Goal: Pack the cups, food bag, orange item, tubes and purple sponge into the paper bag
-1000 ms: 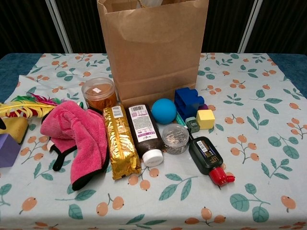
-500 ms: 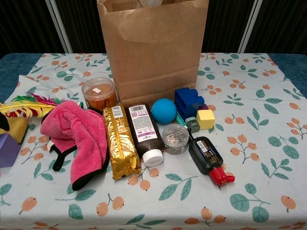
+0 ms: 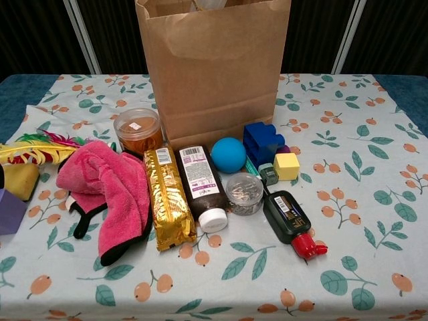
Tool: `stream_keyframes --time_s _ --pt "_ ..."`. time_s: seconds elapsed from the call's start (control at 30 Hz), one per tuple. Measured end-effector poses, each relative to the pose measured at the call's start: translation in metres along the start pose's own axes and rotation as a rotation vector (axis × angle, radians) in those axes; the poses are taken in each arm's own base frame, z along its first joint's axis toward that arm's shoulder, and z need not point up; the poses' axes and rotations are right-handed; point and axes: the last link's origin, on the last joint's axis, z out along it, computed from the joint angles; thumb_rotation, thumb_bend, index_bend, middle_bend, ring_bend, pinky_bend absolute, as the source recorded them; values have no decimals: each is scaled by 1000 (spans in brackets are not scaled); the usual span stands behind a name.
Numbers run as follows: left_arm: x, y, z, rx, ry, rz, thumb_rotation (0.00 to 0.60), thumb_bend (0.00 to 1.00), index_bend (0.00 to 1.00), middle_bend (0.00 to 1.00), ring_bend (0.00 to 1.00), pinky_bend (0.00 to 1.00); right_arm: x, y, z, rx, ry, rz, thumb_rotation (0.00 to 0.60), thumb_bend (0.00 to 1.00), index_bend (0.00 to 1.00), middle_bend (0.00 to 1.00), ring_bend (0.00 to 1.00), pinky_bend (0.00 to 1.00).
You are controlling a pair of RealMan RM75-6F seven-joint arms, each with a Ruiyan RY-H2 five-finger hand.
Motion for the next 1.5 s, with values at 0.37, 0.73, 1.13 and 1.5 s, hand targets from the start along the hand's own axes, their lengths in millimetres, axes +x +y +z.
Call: stream_keyframes --time_s 0.37,0.73,1.13,1.5 --pt "22 6 -7 -20 68 -7 600 189 541 560 495 435 7 2 1 -5 21 14 600 69 100 254 61 2" --pt "100 4 -35 28 199 90 600 191 560 578 515 450 24 2 5 1 93 59 600 74 100 255 61 3" --pt "203 16 24 19 595 93 600 190 561 579 516 452 42 10 -1 0 193 137 600 76 100 261 73 16" --pt "277 82 84 -103 730 -107 600 191 561 579 516 455 42 20 -4 -16 218 205 600 80 100 261 72 19"
